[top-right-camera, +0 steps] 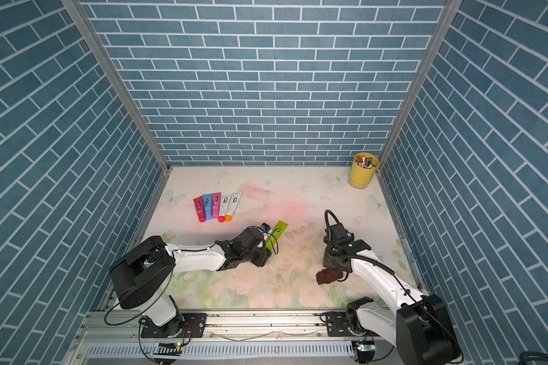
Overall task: Wipe the surface of the toothpaste tube
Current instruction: Pick up the cleaning item at the center of the board.
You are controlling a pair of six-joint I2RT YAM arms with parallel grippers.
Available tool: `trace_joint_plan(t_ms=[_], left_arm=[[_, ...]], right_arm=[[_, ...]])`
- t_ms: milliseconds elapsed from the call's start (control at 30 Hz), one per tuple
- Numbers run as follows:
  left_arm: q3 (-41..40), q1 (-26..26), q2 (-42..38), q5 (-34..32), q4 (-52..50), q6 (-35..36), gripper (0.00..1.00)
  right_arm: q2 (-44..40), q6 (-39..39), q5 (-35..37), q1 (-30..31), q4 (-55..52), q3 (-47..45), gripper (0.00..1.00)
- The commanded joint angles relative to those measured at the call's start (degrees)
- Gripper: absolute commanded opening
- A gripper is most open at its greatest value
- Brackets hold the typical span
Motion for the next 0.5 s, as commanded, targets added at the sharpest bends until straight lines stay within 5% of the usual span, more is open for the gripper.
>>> trace_joint_plan(t_ms=[0,467], left_arm=[[-0.5,-0.3,-1.0,-0.3,0.6,1.2,0.63],[3.1,-0.3,3.7,-4.1,-0.8,5.9,0.46]], right_arm=[[-2.0,-1.9,-0.7,0.2,1.7,4.1,0.00],[16.0,-12.6,-17.0,0.2,20.7,17.3,0.00]])
